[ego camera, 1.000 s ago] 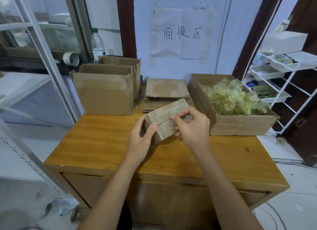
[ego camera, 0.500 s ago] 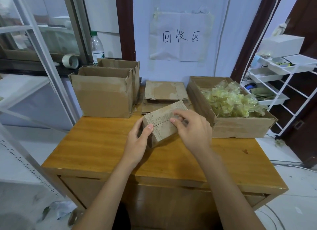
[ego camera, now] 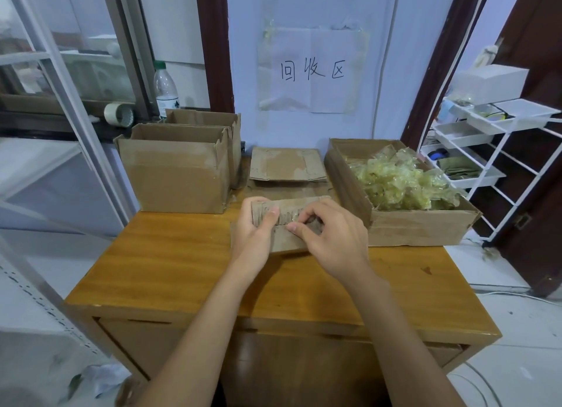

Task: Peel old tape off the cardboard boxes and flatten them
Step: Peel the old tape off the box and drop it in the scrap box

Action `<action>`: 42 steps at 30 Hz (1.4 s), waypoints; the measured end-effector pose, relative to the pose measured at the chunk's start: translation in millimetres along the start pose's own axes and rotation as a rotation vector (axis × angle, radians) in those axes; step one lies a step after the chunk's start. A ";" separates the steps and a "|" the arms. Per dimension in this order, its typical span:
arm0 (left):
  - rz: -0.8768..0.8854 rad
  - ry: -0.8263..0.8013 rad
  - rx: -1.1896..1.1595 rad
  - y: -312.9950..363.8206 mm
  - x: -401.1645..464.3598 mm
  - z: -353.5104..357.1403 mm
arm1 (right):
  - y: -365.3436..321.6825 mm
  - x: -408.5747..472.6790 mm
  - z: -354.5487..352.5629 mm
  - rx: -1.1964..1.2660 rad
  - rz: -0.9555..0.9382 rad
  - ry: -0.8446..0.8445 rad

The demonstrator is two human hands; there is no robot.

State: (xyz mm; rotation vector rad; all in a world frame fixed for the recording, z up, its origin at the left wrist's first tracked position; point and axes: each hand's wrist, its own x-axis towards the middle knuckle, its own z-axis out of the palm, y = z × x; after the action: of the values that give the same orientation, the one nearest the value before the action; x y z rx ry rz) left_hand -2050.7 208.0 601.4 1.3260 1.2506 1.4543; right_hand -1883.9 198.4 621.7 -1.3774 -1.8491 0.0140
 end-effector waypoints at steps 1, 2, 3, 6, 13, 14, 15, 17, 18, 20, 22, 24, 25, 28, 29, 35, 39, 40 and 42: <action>-0.024 0.011 -0.033 -3.2 -0.3 1.8 | 0.7 -1.1 1.0 0.023 0.006 0.011; -0.037 0.012 -0.053 -4.9 0.0 2.3 | 0.1 -1.8 1.6 0.043 0.018 0.016; -0.038 0.006 -0.052 -5.3 1.2 2.1 | -0.1 -2.8 2.7 0.051 0.016 0.022; -0.036 -0.020 -0.054 -2.8 4.4 -0.2 | 3.0 -6.7 10.0 0.013 -0.089 0.107; -0.098 -0.043 -0.111 -1.6 7.3 -2.2 | 13.0 -11.4 29.6 -0.047 -0.215 0.351; -0.107 -0.051 -0.118 -1.4 7.6 -2.5 | 12.7 -12.7 32.2 -0.059 -0.228 0.390; -0.115 -0.057 -0.127 -1.2 8.1 -2.7 | 11.8 -13.6 34.2 -0.065 -0.232 0.413; -0.123 -0.061 -0.143 0.1 8.3 -2.5 | 11.9 -12.8 37.6 -0.061 -0.229 0.423; -0.125 -0.058 -0.143 0.7 8.3 -2.2 | 12.4 -11.7 38.3 -0.050 -0.216 0.414; -0.127 -0.051 -0.139 0.6 8.7 -1.7 | 12.7 -9.2 37.3 -0.004 -0.143 0.371; -0.131 -0.051 -0.139 0.2 9.4 -1.8 | 11.9 -7.7 31.8 0.083 -0.027 0.335; -0.130 -0.056 -0.140 -0.8 10.6 -2.2 | 12.8 -6.9 23.7 0.218 0.060 0.313; -0.130 -0.060 -0.143 -1.5 11.2 -2.5 | 13.6 -6.7 19.5 0.289 0.087 0.291; -0.130 -0.063 -0.145 -2.3 11.7 -2.5 | 15.4 -8.1 12.1 0.427 0.144 0.207; -0.130 -0.063 -0.148 -2.5 11.7 -2.4 | 15.0 -8.7 11.4 0.457 0.155 0.193; -0.128 -0.051 -0.167 -0.3 9.9 -1.4 | 7.5 -9.5 17.9 0.497 0.194 0.247; -0.130 -0.054 -0.166 -0.7 9.6 -0.9 | 6.1 -7.1 20.7 0.421 0.207 0.244; -0.131 -0.052 -0.167 -0.7 9.5 -0.7 | 7.0 -5.7 20.0 0.392 0.206 0.235; -0.127 -0.048 -0.173 -1.8 10.3 -0.9 | 8.2 -4.2 17.9 0.357 0.202 0.211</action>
State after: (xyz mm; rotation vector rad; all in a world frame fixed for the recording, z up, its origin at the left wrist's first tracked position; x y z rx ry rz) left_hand -2053.2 218.2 601.8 1.1395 1.1301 1.3997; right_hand -1887.8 206.2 603.5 -1.2539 -1.4454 0.2789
